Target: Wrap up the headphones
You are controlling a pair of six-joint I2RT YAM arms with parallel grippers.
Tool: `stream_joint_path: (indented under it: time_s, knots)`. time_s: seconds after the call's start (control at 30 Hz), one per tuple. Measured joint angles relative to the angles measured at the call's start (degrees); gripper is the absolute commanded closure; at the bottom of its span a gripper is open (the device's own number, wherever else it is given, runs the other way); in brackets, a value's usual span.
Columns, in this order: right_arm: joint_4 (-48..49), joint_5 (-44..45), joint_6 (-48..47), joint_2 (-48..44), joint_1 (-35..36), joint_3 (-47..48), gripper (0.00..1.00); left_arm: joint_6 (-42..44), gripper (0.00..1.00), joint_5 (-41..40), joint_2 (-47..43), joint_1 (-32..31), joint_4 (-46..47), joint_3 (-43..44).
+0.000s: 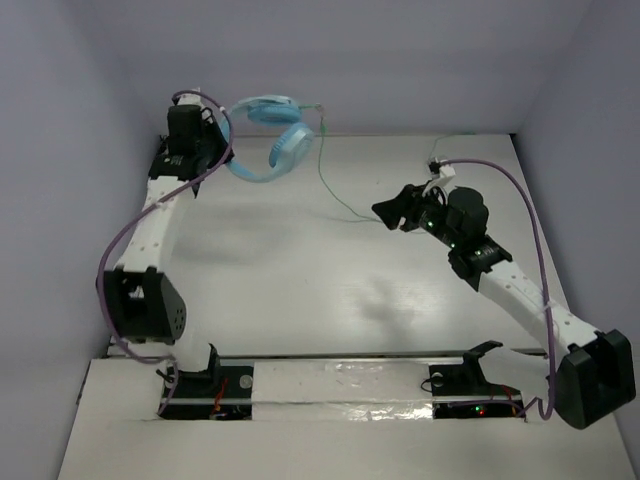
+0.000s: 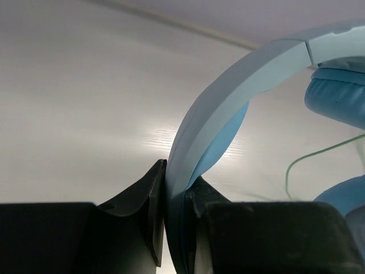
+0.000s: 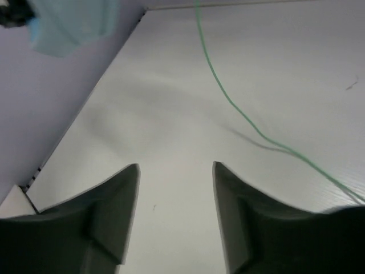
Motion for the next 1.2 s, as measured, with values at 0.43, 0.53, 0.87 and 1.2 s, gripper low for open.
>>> stream_joint_path:
  time_s: [0.43,0.53,0.87,1.2]
  knots:
    - [-1.1,-9.8,-14.2,9.8,0.0,6.5,0.0,0.3,1.0,21.1,-17.2,-0.1,-5.9,-1.7]
    - [-1.2,-12.7,-14.4,11.3,0.7,6.6,0.0,0.1,1.0,24.0,-17.3,-0.1,-7.0,-1.7]
    - [-1.0,-11.9,-16.2,17.3,5.9,7.9,0.02,-2.0,1.0,31.7,-19.3,-0.1,-7.4,-1.1]
    - [-0.8,-5.1,-19.2,14.0,5.7,7.9,0.08,-3.1,1.0,34.9,-24.7,-0.1,-7.1,-0.3]
